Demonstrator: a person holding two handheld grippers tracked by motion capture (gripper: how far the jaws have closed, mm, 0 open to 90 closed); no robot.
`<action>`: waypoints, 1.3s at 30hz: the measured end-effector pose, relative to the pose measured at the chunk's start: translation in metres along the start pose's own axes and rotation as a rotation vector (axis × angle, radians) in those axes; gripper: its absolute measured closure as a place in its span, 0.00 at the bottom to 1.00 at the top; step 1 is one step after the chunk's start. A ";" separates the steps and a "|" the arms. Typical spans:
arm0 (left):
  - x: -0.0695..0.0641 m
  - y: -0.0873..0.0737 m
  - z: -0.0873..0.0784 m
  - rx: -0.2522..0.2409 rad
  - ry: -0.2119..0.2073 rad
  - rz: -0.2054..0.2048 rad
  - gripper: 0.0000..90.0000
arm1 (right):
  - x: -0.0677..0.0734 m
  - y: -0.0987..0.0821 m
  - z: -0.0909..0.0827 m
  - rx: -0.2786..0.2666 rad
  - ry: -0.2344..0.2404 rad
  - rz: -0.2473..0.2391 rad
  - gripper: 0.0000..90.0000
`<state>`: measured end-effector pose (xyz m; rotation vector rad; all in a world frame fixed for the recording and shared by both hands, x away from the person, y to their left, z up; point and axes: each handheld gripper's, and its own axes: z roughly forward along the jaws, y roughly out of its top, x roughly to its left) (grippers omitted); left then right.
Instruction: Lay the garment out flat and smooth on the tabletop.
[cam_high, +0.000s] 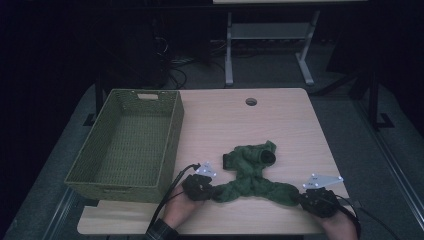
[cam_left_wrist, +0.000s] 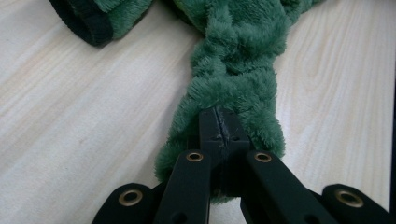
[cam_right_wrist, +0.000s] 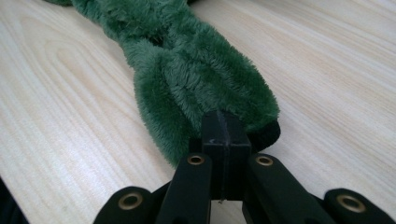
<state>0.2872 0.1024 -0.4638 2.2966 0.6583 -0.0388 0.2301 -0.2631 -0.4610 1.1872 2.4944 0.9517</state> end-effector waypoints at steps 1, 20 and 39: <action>0.000 0.001 0.000 -0.002 -0.007 -0.001 0.99 | 0.000 0.000 0.000 -0.003 0.005 -0.001 0.99; 0.023 0.040 -0.022 -0.078 0.097 -0.017 0.56 | -0.011 0.052 -0.016 -0.168 0.056 0.033 0.73; 0.064 0.055 0.006 -0.087 0.122 -0.034 0.34 | -0.004 0.117 0.010 -0.167 0.029 0.000 0.49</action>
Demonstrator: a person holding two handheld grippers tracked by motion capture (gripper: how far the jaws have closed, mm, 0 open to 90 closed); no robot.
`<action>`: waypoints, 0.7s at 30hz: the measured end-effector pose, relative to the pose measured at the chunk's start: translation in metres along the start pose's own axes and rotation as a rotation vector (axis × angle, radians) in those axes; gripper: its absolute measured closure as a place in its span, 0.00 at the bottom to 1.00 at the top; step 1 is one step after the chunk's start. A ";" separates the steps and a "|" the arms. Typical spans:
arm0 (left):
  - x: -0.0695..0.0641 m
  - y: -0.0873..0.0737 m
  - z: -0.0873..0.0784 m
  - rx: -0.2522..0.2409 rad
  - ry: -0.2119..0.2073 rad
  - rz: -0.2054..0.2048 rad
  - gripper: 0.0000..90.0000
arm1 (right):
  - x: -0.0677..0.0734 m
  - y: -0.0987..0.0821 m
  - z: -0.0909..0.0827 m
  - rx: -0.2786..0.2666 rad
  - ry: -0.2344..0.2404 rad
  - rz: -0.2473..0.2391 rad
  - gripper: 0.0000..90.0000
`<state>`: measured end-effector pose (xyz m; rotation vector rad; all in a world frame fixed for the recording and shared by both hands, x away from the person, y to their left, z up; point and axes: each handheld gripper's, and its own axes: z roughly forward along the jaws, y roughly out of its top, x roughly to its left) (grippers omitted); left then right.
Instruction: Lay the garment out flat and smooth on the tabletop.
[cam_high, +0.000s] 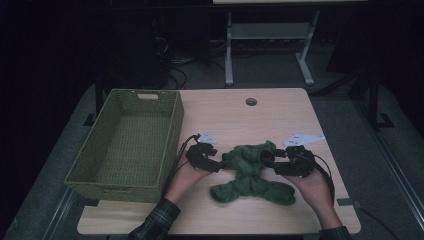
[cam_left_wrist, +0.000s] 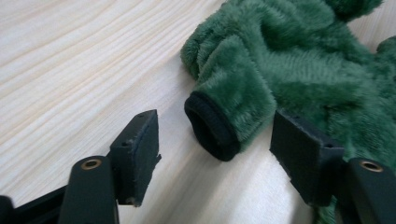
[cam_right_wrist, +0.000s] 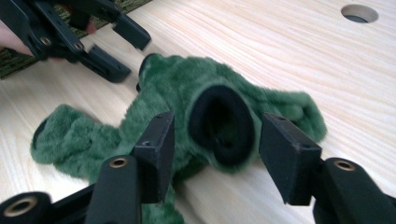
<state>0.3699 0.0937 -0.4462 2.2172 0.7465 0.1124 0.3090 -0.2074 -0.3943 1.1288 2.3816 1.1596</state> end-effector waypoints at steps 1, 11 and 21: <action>0.001 -0.001 0.003 -0.012 -0.011 -0.014 0.33 | 0.001 0.002 0.002 -0.002 0.001 -0.007 0.49; 0.002 -0.005 0.027 0.015 -0.094 0.009 0.47 | -0.004 -0.003 0.021 0.022 -0.034 -0.014 0.73; -0.002 0.001 0.013 -0.029 -0.111 0.050 0.90 | -0.011 -0.011 0.014 0.000 0.007 -0.029 0.93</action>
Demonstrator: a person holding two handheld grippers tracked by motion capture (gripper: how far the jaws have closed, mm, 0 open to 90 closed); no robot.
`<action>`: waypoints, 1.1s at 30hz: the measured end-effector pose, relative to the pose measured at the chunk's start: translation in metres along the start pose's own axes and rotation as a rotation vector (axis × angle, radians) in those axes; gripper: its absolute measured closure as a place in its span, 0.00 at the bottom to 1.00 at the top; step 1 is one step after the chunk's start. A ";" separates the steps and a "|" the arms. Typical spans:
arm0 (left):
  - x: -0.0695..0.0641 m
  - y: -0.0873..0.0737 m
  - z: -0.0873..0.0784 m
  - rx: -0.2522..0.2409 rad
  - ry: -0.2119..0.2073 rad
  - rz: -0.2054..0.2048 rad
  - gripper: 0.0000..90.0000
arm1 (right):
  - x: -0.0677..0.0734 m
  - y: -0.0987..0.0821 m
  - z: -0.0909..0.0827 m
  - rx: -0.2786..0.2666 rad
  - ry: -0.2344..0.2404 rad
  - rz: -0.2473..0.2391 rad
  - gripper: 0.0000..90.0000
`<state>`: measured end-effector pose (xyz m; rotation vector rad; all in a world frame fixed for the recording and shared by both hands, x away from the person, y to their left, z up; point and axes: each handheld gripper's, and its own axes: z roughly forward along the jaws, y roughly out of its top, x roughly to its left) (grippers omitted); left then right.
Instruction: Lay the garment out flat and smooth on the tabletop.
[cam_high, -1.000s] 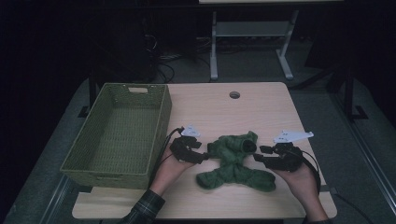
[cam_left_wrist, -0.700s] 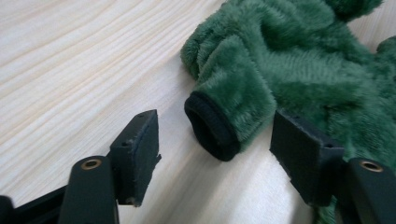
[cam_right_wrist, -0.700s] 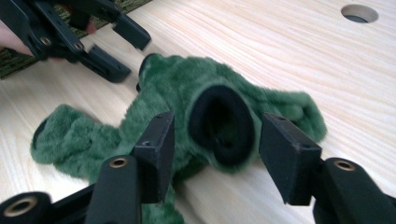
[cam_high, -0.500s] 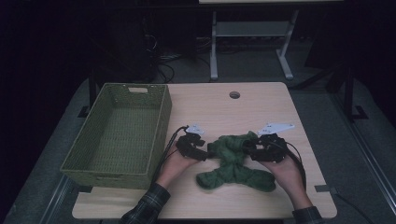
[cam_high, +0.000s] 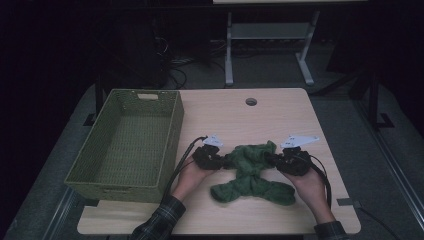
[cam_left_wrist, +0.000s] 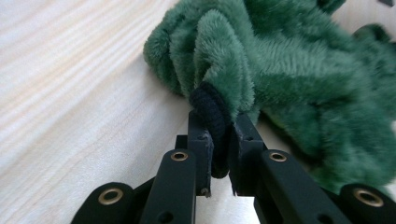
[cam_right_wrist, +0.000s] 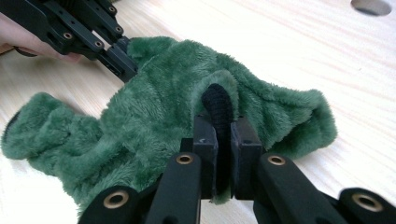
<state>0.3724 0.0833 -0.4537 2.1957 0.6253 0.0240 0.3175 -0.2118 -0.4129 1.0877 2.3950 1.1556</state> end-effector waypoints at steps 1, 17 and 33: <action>-0.001 0.001 -0.005 -0.019 0.011 0.002 0.90 | -0.001 0.000 -0.002 -0.009 -0.003 -0.006 0.93; -0.022 -0.010 -0.027 -0.015 0.061 -0.001 0.91 | -0.033 -0.035 0.003 0.000 0.064 0.132 0.94; -0.028 -0.016 -0.010 0.037 -0.028 -0.044 0.79 | -0.032 -0.060 0.003 0.075 0.060 0.179 0.79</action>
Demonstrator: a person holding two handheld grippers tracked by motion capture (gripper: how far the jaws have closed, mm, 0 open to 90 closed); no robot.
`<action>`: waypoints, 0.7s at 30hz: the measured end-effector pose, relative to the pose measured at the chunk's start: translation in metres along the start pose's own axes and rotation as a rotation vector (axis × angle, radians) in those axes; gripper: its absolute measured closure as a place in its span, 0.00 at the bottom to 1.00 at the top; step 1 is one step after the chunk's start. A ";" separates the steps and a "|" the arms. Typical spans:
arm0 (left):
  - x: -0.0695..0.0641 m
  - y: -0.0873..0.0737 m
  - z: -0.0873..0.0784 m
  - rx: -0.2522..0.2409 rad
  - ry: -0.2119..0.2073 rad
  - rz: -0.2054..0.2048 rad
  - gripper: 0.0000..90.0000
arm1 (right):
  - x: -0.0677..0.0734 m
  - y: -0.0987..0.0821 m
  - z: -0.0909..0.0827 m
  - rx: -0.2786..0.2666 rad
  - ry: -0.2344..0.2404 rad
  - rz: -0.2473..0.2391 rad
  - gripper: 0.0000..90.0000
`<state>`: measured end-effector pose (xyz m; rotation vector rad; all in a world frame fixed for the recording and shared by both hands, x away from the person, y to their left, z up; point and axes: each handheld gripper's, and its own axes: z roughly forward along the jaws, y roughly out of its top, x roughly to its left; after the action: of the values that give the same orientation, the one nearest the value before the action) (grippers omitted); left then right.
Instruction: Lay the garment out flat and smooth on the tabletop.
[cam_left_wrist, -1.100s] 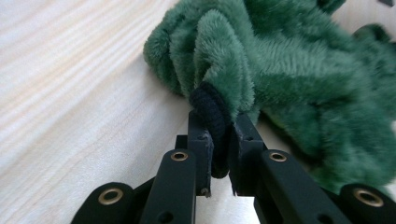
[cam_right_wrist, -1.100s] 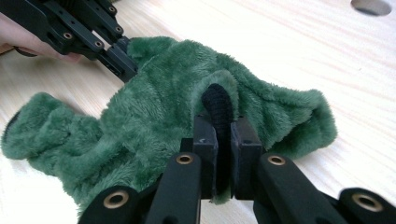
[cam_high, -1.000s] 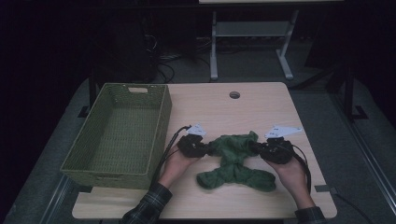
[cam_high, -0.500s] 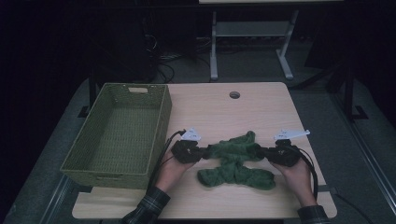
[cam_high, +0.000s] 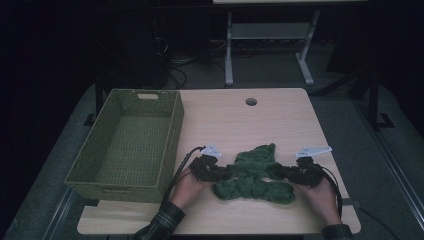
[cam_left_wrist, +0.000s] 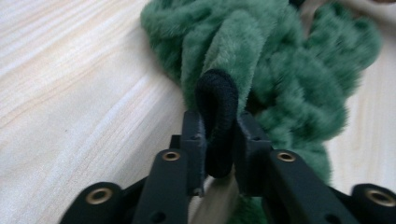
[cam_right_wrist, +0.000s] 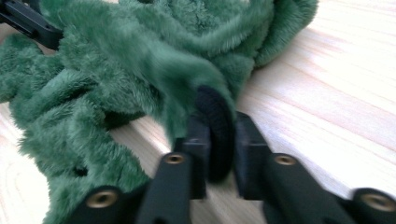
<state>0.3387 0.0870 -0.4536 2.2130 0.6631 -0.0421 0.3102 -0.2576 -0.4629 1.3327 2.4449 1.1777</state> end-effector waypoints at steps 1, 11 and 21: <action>-0.001 0.002 -0.004 -0.006 -0.005 0.005 0.77 | 0.000 -0.001 -0.003 -0.005 -0.006 0.001 0.76; -0.005 0.026 -0.031 -0.098 0.032 0.052 0.63 | 0.002 0.014 -0.035 -0.117 -0.028 -0.019 0.70; 0.028 0.053 -0.010 -0.107 0.070 0.006 0.67 | 0.002 0.063 -0.014 -0.119 -0.031 -0.044 0.71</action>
<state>0.3859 0.0778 -0.4166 2.1208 0.6819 0.0730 0.3447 -0.2446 -0.4104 1.2480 2.3308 1.2608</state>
